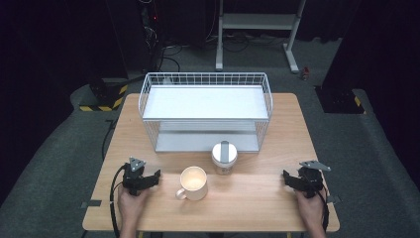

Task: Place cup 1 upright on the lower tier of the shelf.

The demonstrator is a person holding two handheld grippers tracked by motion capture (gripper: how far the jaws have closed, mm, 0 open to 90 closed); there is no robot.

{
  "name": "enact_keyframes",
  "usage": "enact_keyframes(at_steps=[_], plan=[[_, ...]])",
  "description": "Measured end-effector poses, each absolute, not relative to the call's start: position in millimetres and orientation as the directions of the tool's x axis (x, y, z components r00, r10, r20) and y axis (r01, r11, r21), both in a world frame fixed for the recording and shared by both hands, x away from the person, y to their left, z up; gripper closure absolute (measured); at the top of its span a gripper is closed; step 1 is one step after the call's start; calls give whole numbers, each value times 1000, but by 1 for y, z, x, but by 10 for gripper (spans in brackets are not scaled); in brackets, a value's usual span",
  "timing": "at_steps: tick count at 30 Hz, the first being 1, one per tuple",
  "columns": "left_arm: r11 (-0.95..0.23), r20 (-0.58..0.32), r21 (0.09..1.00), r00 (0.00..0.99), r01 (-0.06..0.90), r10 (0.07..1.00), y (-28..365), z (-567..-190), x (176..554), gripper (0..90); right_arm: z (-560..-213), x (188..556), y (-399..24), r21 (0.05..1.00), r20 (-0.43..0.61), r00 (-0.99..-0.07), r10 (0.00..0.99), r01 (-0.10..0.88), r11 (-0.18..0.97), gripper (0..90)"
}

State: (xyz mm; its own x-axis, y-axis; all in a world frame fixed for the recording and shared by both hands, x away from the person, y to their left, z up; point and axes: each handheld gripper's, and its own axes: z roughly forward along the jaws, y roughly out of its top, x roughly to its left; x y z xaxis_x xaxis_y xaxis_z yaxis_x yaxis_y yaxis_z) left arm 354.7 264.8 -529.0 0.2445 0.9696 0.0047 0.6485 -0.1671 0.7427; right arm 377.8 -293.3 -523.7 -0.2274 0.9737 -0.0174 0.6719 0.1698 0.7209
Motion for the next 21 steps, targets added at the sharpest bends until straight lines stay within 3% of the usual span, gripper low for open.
enact_keyframes(at_steps=[21], plan=[[-168,5,741,244,650,970,265,-529,355,225,-524,377,-289,710,-13,-267,964,676,196,153]])
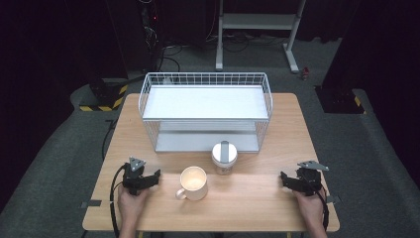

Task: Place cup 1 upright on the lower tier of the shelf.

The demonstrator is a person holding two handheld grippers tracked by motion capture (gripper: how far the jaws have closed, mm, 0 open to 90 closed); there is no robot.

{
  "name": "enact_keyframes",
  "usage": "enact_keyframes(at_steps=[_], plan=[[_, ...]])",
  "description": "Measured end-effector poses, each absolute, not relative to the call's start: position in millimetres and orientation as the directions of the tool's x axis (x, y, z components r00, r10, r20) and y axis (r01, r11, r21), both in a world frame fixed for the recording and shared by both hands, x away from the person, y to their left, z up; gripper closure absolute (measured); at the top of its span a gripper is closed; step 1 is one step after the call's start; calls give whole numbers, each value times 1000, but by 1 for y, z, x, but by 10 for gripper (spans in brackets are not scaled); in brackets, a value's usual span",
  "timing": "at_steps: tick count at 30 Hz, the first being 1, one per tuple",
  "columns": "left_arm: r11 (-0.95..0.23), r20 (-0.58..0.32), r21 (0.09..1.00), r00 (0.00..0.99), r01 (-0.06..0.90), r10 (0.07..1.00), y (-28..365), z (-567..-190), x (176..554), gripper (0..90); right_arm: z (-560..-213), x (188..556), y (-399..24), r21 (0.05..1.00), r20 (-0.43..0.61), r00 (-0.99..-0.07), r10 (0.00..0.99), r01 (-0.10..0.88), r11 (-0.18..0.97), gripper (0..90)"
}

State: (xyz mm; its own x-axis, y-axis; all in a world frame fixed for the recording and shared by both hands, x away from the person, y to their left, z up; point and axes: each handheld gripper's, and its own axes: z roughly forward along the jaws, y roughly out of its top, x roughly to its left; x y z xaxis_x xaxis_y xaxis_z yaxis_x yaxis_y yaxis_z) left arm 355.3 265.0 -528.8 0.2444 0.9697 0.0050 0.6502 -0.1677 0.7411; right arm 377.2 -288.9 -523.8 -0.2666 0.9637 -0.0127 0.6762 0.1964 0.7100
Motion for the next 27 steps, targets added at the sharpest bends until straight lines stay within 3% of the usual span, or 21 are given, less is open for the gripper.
enact_keyframes(at_steps=[3,27], plan=[[-168,6,742,243,650,970,265,-529,355,227,-523,375,-280,725,-61,-292,954,645,244,165],[-168,6,742,243,650,970,265,-529,355,227,-515,356,-246,781,12,-456,890,559,277,179]])
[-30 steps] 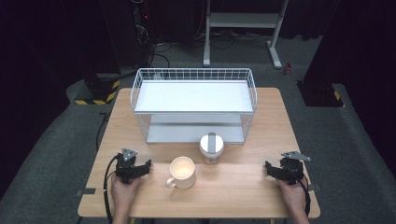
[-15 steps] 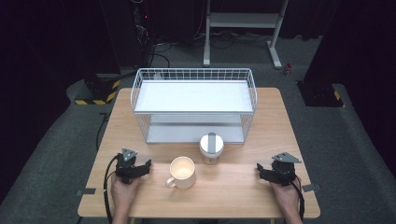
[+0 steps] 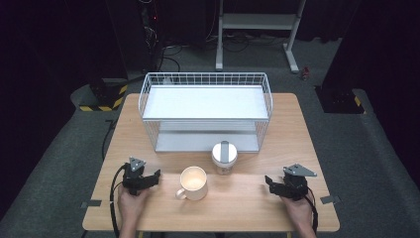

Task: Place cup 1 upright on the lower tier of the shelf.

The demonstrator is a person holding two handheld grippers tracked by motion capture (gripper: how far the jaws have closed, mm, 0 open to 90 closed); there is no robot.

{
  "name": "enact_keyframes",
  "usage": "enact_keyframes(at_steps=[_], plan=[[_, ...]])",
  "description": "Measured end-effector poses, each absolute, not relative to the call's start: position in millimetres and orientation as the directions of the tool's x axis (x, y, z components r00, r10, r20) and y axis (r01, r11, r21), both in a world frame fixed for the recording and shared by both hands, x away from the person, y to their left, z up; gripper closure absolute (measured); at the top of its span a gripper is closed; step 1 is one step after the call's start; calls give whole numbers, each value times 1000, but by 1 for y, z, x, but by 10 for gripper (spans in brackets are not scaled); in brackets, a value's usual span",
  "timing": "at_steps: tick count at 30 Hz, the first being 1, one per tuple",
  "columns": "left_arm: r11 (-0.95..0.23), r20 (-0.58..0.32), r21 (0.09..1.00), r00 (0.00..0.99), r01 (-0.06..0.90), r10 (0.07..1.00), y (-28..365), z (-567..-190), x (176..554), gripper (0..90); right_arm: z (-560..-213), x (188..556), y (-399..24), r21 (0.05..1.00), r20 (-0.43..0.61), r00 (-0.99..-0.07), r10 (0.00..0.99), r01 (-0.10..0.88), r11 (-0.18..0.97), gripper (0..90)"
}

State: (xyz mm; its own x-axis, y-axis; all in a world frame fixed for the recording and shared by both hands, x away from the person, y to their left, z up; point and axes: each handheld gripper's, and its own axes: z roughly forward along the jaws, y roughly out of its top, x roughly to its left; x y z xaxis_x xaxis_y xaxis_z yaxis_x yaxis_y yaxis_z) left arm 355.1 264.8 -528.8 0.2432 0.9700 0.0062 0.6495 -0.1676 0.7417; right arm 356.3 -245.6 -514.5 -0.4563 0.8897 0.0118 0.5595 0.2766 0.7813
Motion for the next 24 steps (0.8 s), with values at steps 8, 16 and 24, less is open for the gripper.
enact_keyframes(at_steps=[8,16,24], plan=[[-168,7,742,244,649,970,265,-529,355,227,-512,353,-228,782,16,-521,854,538,313,170],[-168,6,742,244,649,970,265,-529,355,227,-511,350,-206,781,19,-585,811,514,354,171],[-168,5,741,245,650,970,265,-529,355,228,-506,352,-189,810,16,-639,769,459,364,173]])
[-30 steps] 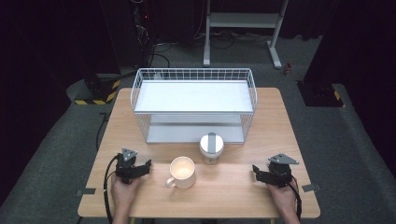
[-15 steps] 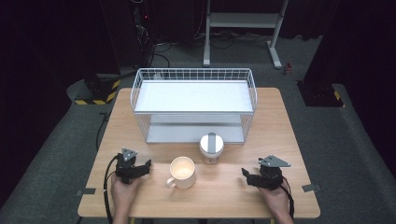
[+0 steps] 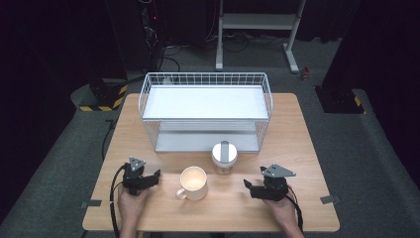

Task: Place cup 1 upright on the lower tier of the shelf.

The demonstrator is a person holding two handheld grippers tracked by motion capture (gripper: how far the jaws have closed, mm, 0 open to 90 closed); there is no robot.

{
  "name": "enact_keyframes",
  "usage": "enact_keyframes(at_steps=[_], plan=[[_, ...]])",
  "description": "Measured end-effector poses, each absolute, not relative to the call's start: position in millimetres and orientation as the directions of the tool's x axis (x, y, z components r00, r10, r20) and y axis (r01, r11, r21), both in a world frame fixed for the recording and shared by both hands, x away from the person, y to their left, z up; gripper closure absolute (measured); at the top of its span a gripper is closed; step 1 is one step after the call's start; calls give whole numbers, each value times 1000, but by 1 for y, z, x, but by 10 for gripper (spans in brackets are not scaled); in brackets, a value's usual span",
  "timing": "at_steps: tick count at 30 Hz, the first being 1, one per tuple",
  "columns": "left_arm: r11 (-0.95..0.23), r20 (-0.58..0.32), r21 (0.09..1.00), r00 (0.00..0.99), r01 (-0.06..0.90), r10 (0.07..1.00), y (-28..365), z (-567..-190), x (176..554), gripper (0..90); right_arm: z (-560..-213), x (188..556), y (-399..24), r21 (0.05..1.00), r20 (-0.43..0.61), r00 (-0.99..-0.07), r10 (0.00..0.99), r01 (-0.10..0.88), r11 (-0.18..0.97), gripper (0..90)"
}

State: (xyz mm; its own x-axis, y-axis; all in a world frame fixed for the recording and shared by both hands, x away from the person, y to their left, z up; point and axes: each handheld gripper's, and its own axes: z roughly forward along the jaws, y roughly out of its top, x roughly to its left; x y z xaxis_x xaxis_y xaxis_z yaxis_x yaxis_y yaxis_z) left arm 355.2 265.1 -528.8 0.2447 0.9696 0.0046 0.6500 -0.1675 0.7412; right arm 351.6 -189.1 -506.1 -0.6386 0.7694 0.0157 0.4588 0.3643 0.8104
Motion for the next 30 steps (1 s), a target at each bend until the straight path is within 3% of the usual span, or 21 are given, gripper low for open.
enact_keyframes(at_steps=[20,30], plan=[[-164,4,743,240,649,971,265,-529,355,233,-504,372,-146,804,22,-712,702,430,411,139],[-165,5,743,242,649,970,265,-529,355,234,-500,381,-128,803,15,-704,710,431,411,133]])
